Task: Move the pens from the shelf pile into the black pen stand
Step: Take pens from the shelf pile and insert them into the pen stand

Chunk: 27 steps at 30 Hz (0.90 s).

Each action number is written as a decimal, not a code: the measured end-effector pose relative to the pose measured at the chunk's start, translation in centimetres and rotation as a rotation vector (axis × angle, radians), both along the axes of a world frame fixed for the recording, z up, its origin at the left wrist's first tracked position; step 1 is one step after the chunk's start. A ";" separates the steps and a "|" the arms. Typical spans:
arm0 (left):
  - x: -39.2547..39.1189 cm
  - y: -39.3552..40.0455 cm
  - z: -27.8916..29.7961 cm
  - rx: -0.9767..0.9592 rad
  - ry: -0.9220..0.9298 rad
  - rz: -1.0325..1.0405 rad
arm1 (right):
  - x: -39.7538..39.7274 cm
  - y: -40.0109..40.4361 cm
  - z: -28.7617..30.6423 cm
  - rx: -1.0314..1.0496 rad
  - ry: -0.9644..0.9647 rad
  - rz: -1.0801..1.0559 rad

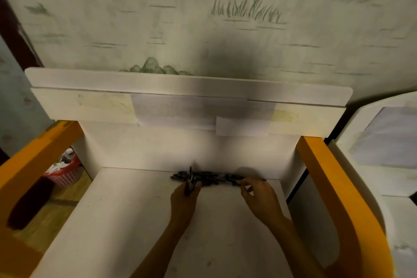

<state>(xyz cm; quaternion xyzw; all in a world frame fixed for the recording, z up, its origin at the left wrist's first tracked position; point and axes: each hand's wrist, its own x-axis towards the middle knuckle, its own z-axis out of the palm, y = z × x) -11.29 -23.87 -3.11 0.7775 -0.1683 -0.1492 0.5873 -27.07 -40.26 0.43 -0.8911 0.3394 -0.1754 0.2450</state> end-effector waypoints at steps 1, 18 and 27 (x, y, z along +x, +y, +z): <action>0.6 -0.1 0.0 0.060 -0.099 -0.022 | -0.1 0.0 0.0 0.003 0.006 -0.002; 8.1 -0.8 -2.1 0.641 -0.919 -0.393 | -1.4 -0.7 0.1 0.030 0.050 -0.036; 9.3 -0.3 -2.5 0.658 -0.948 -0.505 | -0.8 -0.4 -0.2 0.025 0.051 -0.014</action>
